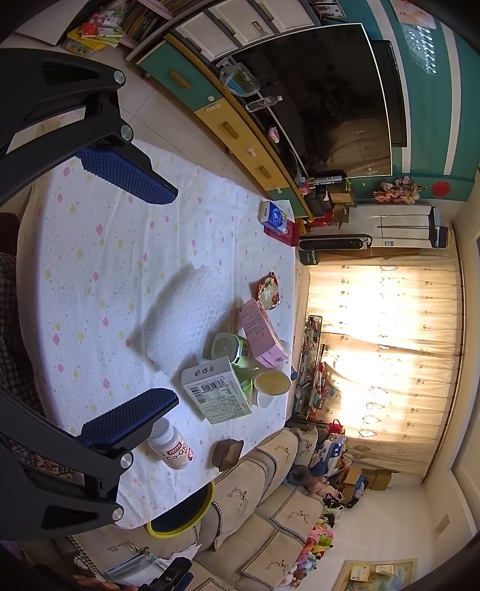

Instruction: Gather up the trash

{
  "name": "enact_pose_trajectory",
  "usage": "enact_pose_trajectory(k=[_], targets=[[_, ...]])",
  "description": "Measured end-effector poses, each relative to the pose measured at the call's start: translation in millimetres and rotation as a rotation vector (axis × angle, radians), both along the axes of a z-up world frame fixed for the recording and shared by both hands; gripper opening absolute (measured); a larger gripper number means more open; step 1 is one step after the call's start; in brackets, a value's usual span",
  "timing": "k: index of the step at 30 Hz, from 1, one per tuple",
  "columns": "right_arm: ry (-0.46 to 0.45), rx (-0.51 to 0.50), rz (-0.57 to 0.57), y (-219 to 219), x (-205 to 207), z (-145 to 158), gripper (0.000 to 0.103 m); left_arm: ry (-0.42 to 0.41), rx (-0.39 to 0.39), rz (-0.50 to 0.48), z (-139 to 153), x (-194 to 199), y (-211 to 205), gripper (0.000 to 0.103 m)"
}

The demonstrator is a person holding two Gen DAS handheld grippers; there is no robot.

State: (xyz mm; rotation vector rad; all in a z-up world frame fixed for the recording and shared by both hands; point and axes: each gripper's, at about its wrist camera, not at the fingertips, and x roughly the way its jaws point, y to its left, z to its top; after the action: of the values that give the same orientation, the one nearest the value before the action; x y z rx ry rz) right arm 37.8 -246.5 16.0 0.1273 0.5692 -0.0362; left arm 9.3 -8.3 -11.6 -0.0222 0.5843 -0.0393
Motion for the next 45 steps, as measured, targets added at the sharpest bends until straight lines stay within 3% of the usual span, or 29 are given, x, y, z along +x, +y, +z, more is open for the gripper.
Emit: enact_pose_trajectory(k=[21, 32, 45], targets=[[0.013, -0.01, 0.022, 6, 6, -11, 0.097, 0.007, 0.004, -0.002, -4, 2, -2, 0.098], [0.08, -0.002, 0.25, 39, 47, -36, 0.097, 0.04, 0.008, -0.008, -16, 15, -6, 0.098], [0.223, -0.104, 0.394, 86, 115, -78, 0.097, 0.092, 0.002, 0.0, -36, 37, -5, 0.098]])
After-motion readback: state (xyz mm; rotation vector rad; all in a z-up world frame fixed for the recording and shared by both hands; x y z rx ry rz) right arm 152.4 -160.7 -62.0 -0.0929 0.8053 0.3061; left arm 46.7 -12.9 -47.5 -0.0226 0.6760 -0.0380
